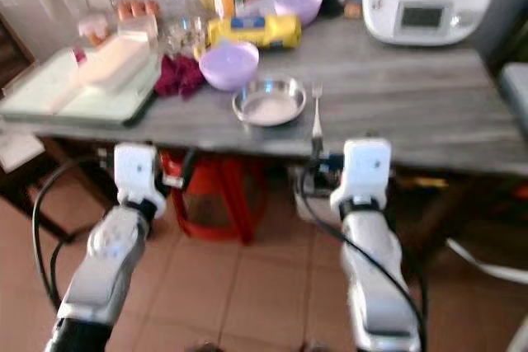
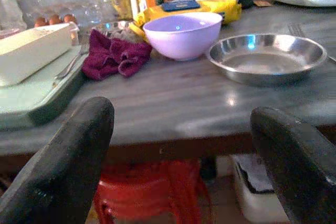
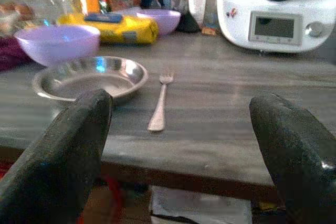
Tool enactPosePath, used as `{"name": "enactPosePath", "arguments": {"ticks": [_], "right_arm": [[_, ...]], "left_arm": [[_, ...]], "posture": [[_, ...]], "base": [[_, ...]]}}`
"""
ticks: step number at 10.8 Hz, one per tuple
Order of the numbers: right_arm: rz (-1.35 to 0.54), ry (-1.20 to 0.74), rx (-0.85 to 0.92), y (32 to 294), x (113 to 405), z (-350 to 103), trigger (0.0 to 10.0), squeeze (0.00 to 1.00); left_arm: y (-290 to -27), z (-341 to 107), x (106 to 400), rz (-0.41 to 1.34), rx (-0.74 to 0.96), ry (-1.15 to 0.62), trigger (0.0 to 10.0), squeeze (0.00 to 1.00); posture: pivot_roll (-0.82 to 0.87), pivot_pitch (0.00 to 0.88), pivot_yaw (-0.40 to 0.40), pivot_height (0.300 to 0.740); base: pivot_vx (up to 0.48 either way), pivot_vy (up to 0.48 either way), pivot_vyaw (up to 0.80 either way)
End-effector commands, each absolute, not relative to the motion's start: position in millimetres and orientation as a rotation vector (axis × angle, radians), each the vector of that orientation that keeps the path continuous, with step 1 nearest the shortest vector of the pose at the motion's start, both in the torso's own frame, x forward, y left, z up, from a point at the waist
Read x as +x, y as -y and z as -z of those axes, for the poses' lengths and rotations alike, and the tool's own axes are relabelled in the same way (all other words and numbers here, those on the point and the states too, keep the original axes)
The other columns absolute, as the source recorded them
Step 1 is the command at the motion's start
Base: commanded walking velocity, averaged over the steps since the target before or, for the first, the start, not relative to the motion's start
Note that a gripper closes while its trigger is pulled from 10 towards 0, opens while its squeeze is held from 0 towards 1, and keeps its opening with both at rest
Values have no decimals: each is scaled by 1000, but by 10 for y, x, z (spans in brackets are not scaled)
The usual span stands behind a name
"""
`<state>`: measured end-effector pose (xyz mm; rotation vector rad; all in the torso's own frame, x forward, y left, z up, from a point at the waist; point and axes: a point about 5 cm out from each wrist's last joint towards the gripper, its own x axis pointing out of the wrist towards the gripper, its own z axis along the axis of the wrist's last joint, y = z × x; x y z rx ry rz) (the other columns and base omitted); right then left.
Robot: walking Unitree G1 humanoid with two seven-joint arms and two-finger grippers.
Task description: Setting the table
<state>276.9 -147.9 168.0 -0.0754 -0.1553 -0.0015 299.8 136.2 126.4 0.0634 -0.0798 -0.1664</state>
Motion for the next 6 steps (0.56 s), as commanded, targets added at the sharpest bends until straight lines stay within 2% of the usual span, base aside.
{"name": "enactPosePath", "arguments": {"ticks": [1, 6], "right_arm": [[-10, 163, -77, 1459, 2771, -1703, 10000, 0], [-3, 156, -76, 1475, 2770, -1677, 10000, 0]], "left_arm": [[-1389, -1255, 2987, 164, 70, 72, 10000, 0], [-1366, -1252, 2981, 179, 77, 78, 10000, 0]], "posture": [[-95, 79, 115, 740], [-96, 82, 118, 740]], "base": [[-315, 0, 0], [-312, 0, 0]]}}
